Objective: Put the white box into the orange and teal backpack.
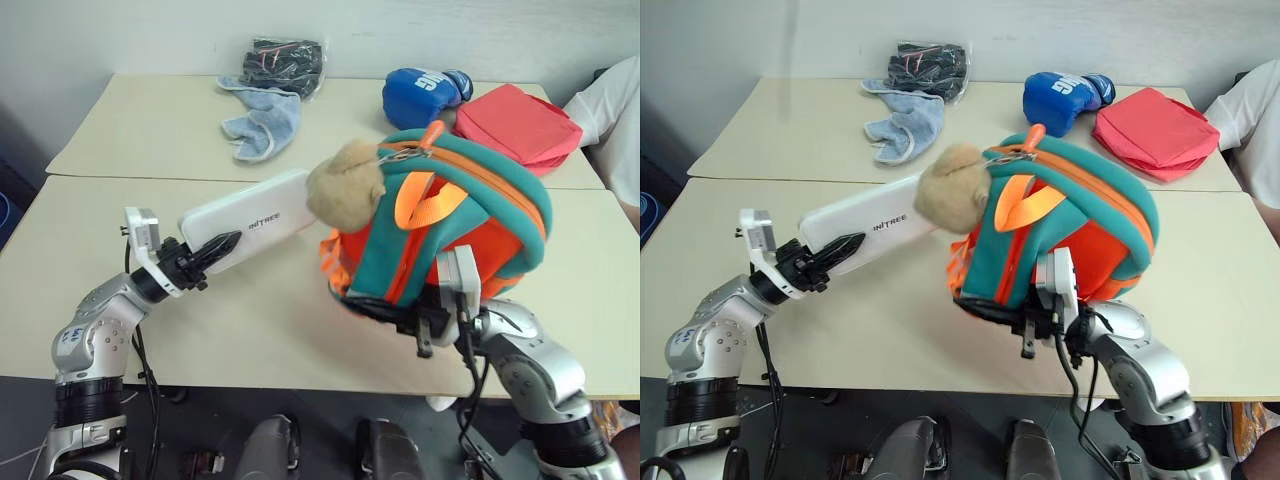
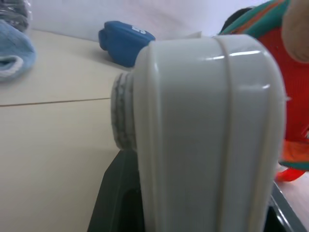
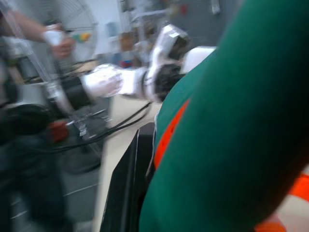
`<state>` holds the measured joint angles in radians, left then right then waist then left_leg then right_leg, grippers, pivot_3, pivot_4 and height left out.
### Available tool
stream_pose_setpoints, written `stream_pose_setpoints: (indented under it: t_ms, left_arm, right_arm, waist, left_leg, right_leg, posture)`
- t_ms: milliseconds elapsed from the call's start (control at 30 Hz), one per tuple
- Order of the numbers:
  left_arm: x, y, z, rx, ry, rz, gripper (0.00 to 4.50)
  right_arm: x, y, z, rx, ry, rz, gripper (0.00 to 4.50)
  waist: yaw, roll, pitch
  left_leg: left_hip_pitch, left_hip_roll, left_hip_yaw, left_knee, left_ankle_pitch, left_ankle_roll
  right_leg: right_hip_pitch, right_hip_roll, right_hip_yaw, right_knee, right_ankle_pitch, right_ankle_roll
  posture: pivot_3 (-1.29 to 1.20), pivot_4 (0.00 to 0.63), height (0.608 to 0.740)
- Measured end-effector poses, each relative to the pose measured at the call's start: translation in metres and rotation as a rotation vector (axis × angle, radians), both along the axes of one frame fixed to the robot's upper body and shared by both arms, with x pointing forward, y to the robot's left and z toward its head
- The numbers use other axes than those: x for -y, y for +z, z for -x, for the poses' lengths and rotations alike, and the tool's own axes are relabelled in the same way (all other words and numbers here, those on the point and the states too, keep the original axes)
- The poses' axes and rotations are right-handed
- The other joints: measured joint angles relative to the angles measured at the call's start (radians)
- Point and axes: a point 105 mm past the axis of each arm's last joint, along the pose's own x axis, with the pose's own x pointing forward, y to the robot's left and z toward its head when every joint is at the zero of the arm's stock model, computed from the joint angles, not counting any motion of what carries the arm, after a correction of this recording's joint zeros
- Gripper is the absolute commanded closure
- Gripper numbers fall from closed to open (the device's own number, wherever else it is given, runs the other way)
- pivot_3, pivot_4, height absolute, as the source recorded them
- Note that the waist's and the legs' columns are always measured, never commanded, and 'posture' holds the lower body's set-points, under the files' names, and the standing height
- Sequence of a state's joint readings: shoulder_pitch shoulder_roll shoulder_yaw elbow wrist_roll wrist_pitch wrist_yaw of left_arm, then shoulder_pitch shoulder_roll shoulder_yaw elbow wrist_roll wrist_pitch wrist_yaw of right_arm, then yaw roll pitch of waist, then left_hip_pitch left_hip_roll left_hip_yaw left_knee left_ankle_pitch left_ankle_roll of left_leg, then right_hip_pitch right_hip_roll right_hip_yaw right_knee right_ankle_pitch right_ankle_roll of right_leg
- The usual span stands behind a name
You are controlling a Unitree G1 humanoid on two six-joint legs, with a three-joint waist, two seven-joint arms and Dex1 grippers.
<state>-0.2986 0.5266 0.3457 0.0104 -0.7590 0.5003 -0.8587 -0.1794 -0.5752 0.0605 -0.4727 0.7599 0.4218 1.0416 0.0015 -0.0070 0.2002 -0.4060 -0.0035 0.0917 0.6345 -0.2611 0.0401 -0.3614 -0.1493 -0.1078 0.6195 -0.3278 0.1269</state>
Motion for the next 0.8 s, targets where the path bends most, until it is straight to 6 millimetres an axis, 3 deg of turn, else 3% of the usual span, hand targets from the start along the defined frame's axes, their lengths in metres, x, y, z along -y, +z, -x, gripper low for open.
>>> stream_pose_setpoints:
  t_ms: [133, 300, 400, 567, 800]
  left_arm:
    - [-0.012, 0.01, 0.015, 0.002, 0.0, 0.019, 3.26]
    - [-0.018, 0.05, 0.031, 0.118, -0.011, -0.017, 3.26]
    - [0.002, 0.07, 0.038, 0.189, -0.092, -0.044, 3.26]
    - [0.044, 0.081, 0.037, 0.271, -0.221, -0.117, 3.26]
    - [0.073, 0.07, 0.04, 0.305, -0.409, -0.25, 3.26]
  right_arm:
    - [0.031, -0.006, -0.002, -0.066, -0.054, 0.097, 4.4]
    - [0.062, 0.0, -0.016, -0.09, -0.159, 0.133, 4.4]
    - [0.066, 0.0, -0.019, -0.109, -0.161, 0.139, 4.4]
    - [0.064, -0.003, -0.018, -0.131, -0.13, 0.145, 4.4]
    - [0.064, -0.007, -0.017, -0.143, -0.134, 0.159, 4.4]
  waist:
    - [-0.001, -0.005, 0.002]
    - [-0.001, -0.005, 0.002]
    - [0.004, -0.005, 0.002]
    - [0.018, -0.005, 0.002]
    - [0.022, -0.005, 0.002]
  left_leg:
    - [0.0, 0.0, 0.0, 0.001, -0.001, 0.0]
    - [0.001, 0.002, 0.0, 0.0, -0.002, -0.002]
    - [0.0, 0.001, 0.0, 0.0, -0.001, -0.001]
    - [0.0, 0.0, 0.001, 0.001, -0.001, -0.001]
    - [0.0, 0.0, 0.002, 0.001, -0.001, -0.001]
  right_leg:
    - [0.0, -0.001, 0.0, -0.001, 0.0, 0.0]
    - [0.0, -0.001, 0.001, -0.001, 0.0, 0.0]
    - [0.001, -0.001, 0.001, -0.001, 0.0, 0.0]
    - [0.001, 0.002, 0.0, -0.001, 0.0, 0.0]
    - [0.001, 0.004, 0.0, -0.001, 0.0, 0.0]
  posture:
    - [0.0, 0.15, 0.74]
    - [0.0, 0.15, 0.74]
    - [0.0, 0.15, 0.74]
    - [0.0, 0.15, 0.74]
    - [0.0, 0.15, 0.74]
